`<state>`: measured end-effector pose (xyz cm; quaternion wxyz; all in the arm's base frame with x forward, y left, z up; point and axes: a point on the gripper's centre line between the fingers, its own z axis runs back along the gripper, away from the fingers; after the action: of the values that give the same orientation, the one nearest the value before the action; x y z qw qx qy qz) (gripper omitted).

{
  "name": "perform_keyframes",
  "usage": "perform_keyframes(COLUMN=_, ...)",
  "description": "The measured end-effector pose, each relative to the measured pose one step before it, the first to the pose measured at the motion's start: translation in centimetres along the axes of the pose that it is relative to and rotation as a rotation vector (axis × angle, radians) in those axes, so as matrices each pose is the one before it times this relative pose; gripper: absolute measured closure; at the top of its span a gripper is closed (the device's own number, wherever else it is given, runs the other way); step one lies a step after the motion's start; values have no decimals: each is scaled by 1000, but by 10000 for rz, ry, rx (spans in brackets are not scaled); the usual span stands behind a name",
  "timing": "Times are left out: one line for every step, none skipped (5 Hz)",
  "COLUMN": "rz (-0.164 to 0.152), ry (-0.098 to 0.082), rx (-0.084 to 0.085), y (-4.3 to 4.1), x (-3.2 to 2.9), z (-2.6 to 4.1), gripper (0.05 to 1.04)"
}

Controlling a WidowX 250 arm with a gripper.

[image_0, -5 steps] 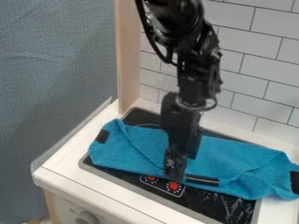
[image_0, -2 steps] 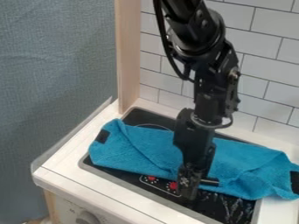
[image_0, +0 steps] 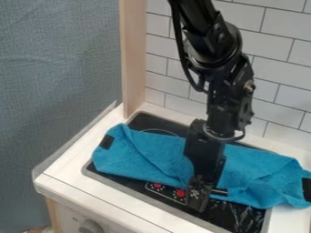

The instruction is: Unfolding the cloth from the bottom right to the top left.

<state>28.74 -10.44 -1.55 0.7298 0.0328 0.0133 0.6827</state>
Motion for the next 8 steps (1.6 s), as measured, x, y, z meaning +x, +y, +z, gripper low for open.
perform_keyframes(rz=-25, ry=52, rx=-97, y=-234, x=-107, z=39, gripper=427)
perform_keyframes(rz=-5, ry=65, rx=-61, y=-104, x=-105, z=-48, gripper=713)
perform_keyframes(rz=-91, ry=77, rx=-26, y=-20, x=-167, z=49, gripper=889)
perform_keyframes(rz=-55, ry=63, rx=-15, y=-12, x=-45, z=-27, gripper=992)
perform_keyframes(rz=-80, ry=46, rx=-4, y=57, x=-105, z=-56, gripper=1024)
perform_keyframes(rz=123, ry=368, rx=242, y=310, x=-461, z=392, gripper=1031)
perform_keyframes(rz=227, ry=477, rx=-412, y=-1392, x=-420, z=2356, gripper=1031)
perform_keyframes(rz=295, ry=499, rx=-257, y=-1602, x=-318, z=1712, gripper=1031)
